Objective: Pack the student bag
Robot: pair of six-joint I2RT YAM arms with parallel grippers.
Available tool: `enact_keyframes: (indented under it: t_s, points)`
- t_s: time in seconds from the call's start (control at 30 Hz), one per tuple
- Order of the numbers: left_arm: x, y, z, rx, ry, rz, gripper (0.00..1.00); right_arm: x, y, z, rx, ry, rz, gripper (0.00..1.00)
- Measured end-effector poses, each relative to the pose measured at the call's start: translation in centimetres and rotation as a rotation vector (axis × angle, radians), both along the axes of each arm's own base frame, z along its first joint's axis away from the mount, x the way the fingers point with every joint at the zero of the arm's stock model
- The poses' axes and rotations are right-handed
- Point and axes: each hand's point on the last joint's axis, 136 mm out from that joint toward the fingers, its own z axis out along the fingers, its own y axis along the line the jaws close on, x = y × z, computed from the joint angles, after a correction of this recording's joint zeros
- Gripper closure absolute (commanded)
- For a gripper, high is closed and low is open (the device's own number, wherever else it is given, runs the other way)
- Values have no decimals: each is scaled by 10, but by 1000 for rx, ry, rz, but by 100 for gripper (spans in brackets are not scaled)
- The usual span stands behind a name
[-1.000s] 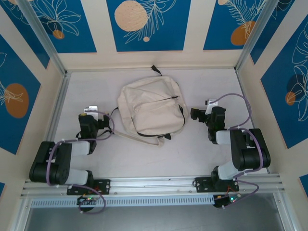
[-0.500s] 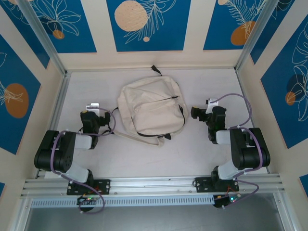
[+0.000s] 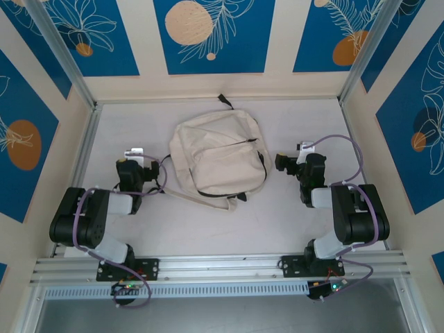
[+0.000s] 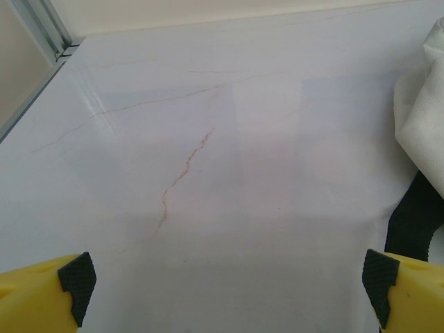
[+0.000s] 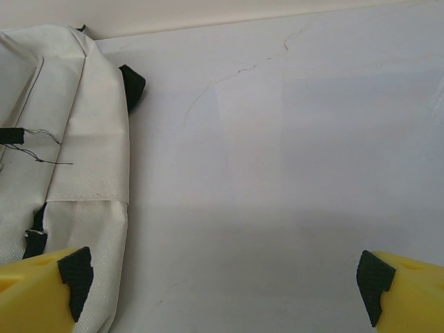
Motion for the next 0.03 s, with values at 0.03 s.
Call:
enact_keyframes:
  t_s: [0.03]
  points:
    - [0, 0, 0, 0, 0, 0, 0, 0, 0, 0, 0, 0, 0, 1]
